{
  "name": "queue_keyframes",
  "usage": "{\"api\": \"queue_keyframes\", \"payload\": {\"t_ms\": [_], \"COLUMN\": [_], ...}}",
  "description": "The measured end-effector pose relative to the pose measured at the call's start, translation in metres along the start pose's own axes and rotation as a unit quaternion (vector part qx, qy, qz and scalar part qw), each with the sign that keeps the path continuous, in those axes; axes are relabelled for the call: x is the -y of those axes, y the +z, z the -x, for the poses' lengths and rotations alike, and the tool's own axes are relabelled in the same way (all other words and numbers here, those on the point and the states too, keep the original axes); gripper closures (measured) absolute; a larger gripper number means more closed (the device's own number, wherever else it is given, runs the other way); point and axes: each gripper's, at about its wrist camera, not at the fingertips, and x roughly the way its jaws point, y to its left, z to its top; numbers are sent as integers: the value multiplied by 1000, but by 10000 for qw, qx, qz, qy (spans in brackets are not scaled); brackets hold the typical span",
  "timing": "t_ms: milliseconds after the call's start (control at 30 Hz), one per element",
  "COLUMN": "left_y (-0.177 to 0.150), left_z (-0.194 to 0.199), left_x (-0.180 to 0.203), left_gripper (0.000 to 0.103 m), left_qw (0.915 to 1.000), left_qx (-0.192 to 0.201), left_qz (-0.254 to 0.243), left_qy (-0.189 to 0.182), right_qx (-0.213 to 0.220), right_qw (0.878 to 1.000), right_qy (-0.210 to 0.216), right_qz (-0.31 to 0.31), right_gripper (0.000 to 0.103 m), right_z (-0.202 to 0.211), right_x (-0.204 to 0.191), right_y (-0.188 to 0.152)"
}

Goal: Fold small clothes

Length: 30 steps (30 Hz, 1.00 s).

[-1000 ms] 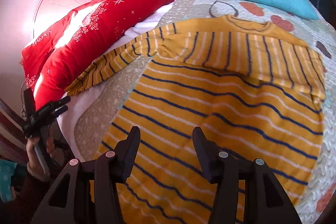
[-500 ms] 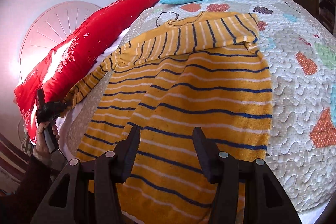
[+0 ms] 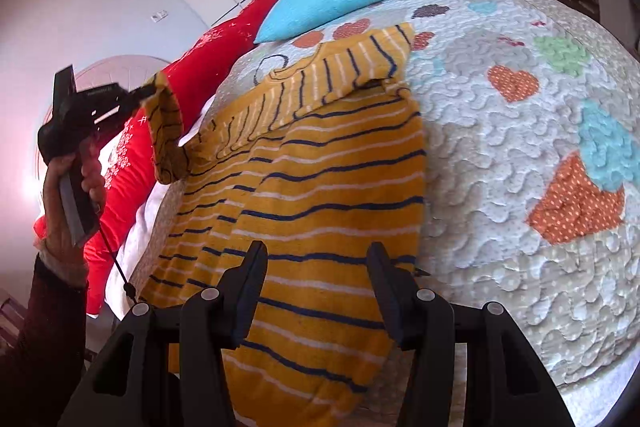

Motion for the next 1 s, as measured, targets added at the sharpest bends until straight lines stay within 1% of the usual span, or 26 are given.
{"api": "queue_keyframes", "payload": {"t_ms": [67, 133, 167, 200, 233, 267, 300, 333, 367, 400, 433, 467, 600, 667, 767, 833, 900, 1000], "left_y": [-8, -22, -33, -43, -53, -61, -68, -73, -77, -78, -80, -79, -80, -86, -108, -127, -147, -175], "left_z": [-34, -69, -80, -96, -104, -112, -115, -112, -105, -97, -86, -75, -22, 4, 33, 48, 60, 71], "left_x": [48, 90, 105, 120, 127, 132, 133, 131, 128, 124, 117, 111, 66, 38, -7, -31, -48, -59], "left_gripper": [99, 99, 98, 96, 91, 79, 71, 58, 54, 54, 51, 46, 41, 35, 35, 35, 35, 35], "left_qw": [9987, 9945, 9915, 9883, 9860, 9835, 9816, 9809, 9810, 9811, 9809, 9811, 9856, 9875, 9876, 9866, 9860, 9847], "left_qx": [-266, -609, -808, -1022, -1174, -1335, -1447, -1496, -1485, -1456, -1444, -1441, -1325, -1258, -1254, -1298, -1350, -1364], "left_qz": [-346, -666, -815, -948, -1004, -1009, -987, -950, -934, -962, -998, -1014, -1021, -952, -775, -651, -564, -521], "left_qy": [-275, -536, -615, -618, -627, -689, -758, -808, -826, -836, -844, -801, -266, 23, 536, 746, 804, 952], "right_qx": [21, 27, 32, 32, 29, 37, 53, 63, 65, 61, 54, 50, 56, 57, 72, 145, 349, 575], "right_qw": [9999, 9996, 9994, 9992, 9991, 9989, 9987, 9986, 9986, 9986, 9986, 9988, 9997, 9999, 10000, 9999, 9988, 9955], "right_qy": [-54, -148, -186, -204, -211, -228, -242, -236, -217, -201, -192, -186, -126, -51, -3, -54, -275, -680], "right_qz": [-162, -255, -293, -336, -377, -409, -436, -462, -481, -491, -484, -452, -225, -145, -44, 50, 181, 338], "right_gripper": [47, 47, 47, 47, 47, 47, 47, 47, 47, 47, 47, 47, 47, 47, 47, 47, 47, 46], "right_z": [5, 10, 12, 14, 16, 17, 19, 20, 20, 20, 19, 17, 8, 3, -9, -15, -22, -39], "right_x": [16, 29, 35, 40, 45, 49, 52, 55, 57, 59, 58, 56, 38, 26, 11, 3, -3, -7], "right_y": [-2, -4, -5, -6, -6, -5, -4, -3, -2, 0, 2, 4, 14, 16, 20, 29, 49, 94]}}
